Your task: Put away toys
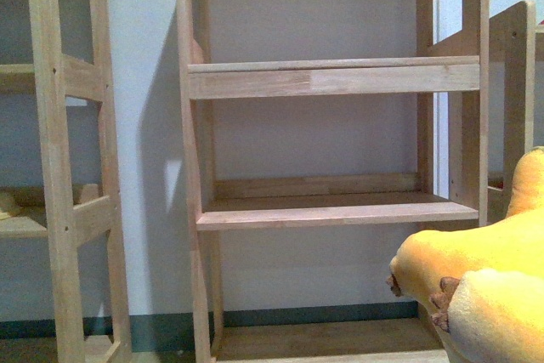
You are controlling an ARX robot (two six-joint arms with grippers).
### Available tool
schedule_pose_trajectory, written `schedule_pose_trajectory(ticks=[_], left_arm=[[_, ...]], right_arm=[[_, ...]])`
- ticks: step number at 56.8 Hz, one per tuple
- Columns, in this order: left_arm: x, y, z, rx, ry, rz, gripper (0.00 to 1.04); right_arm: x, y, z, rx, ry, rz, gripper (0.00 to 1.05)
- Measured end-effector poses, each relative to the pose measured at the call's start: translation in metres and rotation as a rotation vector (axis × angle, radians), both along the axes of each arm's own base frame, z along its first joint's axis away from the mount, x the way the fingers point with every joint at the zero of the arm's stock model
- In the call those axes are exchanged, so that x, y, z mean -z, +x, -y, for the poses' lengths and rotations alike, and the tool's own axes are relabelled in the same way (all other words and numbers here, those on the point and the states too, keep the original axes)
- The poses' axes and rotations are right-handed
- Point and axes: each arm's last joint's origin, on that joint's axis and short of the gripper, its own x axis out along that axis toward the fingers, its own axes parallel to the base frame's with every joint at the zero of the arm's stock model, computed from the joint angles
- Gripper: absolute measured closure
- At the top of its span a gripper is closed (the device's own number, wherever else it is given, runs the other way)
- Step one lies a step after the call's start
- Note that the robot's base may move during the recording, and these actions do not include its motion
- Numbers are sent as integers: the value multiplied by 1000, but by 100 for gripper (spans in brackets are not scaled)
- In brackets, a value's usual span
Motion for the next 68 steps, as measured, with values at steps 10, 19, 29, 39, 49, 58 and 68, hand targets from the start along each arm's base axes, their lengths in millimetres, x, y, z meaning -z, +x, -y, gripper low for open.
schedule_pose_trajectory(ticks=[10,19,29,39,49,58,68], left_arm=[[0,0,0,0,0,0,6],[0,0,0,0,0,0,6],[0,0,0,0,0,0,6],[0,0,0,0,0,0,6],[0,0,0,0,0,0,6],[0,0,0,0,0,0,6],[0,0,0,0,0,0,6]], right_arm=[[0,0,0,-1,0,0,88],[0,0,0,0,0,0,88],[0,0,0,2,0,0,88],[0,0,0,2,0,0,88],[0,0,0,2,0,0,88],[0,0,0,2,0,0,88],[0,0,0,2,0,0,88]])
